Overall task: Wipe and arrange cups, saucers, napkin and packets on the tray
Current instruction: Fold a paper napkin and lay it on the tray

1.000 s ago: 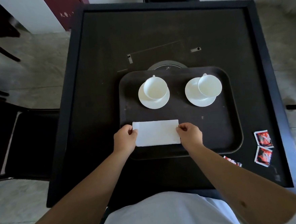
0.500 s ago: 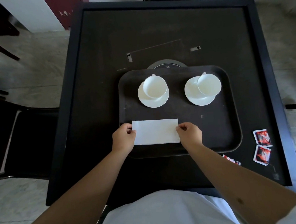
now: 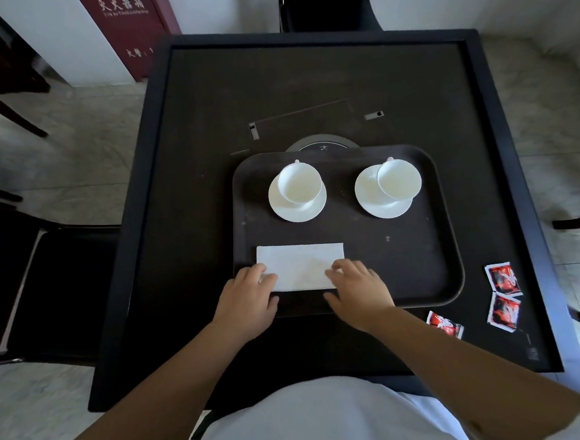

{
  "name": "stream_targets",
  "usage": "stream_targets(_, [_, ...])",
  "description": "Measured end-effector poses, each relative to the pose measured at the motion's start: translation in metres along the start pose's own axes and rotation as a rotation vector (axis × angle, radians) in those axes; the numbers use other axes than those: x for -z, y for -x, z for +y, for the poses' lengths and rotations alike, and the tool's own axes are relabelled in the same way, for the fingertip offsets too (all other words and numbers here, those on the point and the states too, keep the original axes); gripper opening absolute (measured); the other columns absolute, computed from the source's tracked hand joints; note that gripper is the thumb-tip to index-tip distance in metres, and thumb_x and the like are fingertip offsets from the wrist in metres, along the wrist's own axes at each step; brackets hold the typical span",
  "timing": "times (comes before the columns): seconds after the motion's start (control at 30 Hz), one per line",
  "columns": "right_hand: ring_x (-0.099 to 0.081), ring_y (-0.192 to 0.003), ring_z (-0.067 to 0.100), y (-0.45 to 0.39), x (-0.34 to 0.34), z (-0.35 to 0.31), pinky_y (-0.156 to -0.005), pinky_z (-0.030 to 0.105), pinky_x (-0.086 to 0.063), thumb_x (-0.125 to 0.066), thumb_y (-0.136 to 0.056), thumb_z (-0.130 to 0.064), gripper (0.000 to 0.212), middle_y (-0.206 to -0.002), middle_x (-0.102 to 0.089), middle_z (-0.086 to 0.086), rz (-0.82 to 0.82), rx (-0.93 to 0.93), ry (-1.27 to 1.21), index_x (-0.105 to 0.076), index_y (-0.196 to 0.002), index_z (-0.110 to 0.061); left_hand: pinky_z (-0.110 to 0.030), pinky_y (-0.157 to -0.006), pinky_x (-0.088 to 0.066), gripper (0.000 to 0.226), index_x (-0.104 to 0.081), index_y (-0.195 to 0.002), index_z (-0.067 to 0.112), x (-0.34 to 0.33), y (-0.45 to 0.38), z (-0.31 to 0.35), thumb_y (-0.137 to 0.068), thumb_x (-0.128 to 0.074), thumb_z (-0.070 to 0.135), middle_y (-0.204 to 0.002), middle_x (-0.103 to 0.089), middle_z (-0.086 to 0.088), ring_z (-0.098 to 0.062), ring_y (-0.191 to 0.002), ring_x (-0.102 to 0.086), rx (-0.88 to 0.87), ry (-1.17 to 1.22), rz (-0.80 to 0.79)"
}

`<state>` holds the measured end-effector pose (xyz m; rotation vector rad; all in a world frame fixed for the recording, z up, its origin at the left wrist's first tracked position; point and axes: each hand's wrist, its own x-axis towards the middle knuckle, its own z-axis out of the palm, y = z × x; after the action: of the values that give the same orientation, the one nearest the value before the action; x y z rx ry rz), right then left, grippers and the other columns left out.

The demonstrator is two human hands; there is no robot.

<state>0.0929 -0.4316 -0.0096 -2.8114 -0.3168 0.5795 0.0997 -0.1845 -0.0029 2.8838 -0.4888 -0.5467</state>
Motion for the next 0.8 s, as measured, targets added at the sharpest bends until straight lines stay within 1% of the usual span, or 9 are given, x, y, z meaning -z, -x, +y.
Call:
stream_targets(0.07, [-0.043,-0.124,0.022,0.004,-0.004,-0.003,-0.102,0.04,-0.039,-0.051,-0.093,-0.046,0.04,-0.136,-0.047,-0.002,-0.06,0.06,0.07,-0.055,-0.126,-0.023,-0.046,-0.096,-0.04,0.041,-0.052,-0.127,0.022,-0.003,0.006,0.004,-0.091,-0.051,0.042,-0.143,-0.04,-0.004,-0.026,-0.128,-0.042,-0.012,-0.054,-0.054])
stream_targets(0.17, [-0.046,-0.119,0.021,0.009,-0.005,-0.007,-0.099,0.039,-0.041,-0.05,-0.095,-0.046,0.038,-0.129,-0.05,-0.002,-0.069,0.055,0.061,-0.053,-0.124,-0.023,-0.046,-0.102,-0.036,0.047,-0.046,-0.133,0.023,-0.005,0.012,0.007,-0.092,-0.048,0.045,-0.149,-0.035,-0.005,-0.025,-0.133,-0.036,-0.009,-0.07,-0.071])
stream_targets(0.23, [-0.046,-0.121,0.021,0.013,-0.005,-0.007,-0.1,0.039,-0.042,-0.049,-0.095,-0.047,0.04,-0.131,-0.05,-0.002,-0.079,0.06,0.057,-0.051,-0.126,-0.022,-0.046,-0.105,-0.034,0.051,-0.043,-0.138,0.022,-0.005,0.014,0.007,-0.093,-0.047,0.046,-0.153,-0.03,-0.005,-0.026,-0.137,-0.032,-0.009,-0.07,-0.089])
stream_targets(0.3, [-0.042,-0.127,0.022,0.018,-0.004,-0.006,-0.102,0.04,-0.04,-0.049,-0.094,-0.05,0.047,-0.139,-0.045,0.0,-0.11,0.069,0.057,-0.047,-0.132,-0.022,-0.049,-0.108,-0.029,0.059,-0.034,-0.145,0.022,-0.004,0.017,0.008,-0.093,-0.046,0.048,-0.158,-0.022,-0.006,-0.026,-0.141,-0.025,0.003,-0.073,-0.108])
stream_targets(0.4, [-0.029,-0.14,0.025,0.026,-0.003,-0.006,-0.11,0.044,-0.034,-0.05,-0.091,-0.058,0.064,-0.154,-0.031,0.003,-0.133,0.086,0.088,-0.035,-0.143,-0.025,-0.057,-0.111,-0.02,0.068,-0.023,-0.149,0.025,0.0,0.025,0.011,-0.091,-0.043,0.053,-0.162,-0.011,-0.006,-0.026,-0.146,-0.015,0.038,-0.077,-0.111])
stream_targets(0.5, [-0.013,-0.147,0.026,0.037,-0.001,-0.007,-0.115,0.046,-0.024,-0.05,-0.086,-0.065,0.078,-0.162,-0.016,0.003,-0.107,0.069,0.106,-0.022,-0.149,-0.028,-0.062,-0.112,-0.013,0.076,-0.016,-0.151,0.028,0.003,0.032,0.017,-0.087,-0.038,0.063,-0.163,-0.004,-0.007,-0.028,-0.148,-0.007,0.076,-0.09,-0.094])
stream_targets(0.57, [-0.003,-0.15,0.027,0.045,-0.001,-0.006,-0.117,0.048,-0.017,-0.049,-0.082,-0.072,0.089,-0.164,-0.004,0.003,-0.108,0.044,0.11,-0.011,-0.152,-0.032,-0.064,-0.112,-0.01,0.084,-0.006,-0.151,0.031,0.004,0.035,0.023,-0.083,-0.035,0.071,-0.163,0.003,-0.006,-0.029,-0.149,0.0,0.102,-0.09,-0.089])
stream_targets(0.7, [0.02,-0.147,0.031,0.062,-0.002,-0.001,-0.116,0.056,-0.007,-0.035,-0.064,-0.092,0.113,-0.159,0.029,-0.002,-0.12,-0.029,0.107,0.016,-0.149,-0.038,-0.067,-0.111,-0.005,0.105,0.015,-0.149,0.039,0.003,0.042,0.042,-0.067,-0.027,0.091,-0.16,0.026,-0.002,-0.032,-0.147,0.017,0.151,-0.094,-0.116])
stream_targets(0.8, [0.028,-0.144,0.032,0.073,-0.005,0.01,-0.115,0.059,-0.004,-0.027,-0.055,-0.098,0.119,-0.145,0.05,-0.007,-0.098,-0.055,0.094,0.025,-0.145,-0.041,-0.068,-0.11,-0.004,0.11,0.018,-0.147,0.042,0.003,0.046,0.057,-0.06,-0.019,0.097,-0.158,0.031,-0.001,-0.032,-0.145,0.024,0.166,-0.089,-0.128])
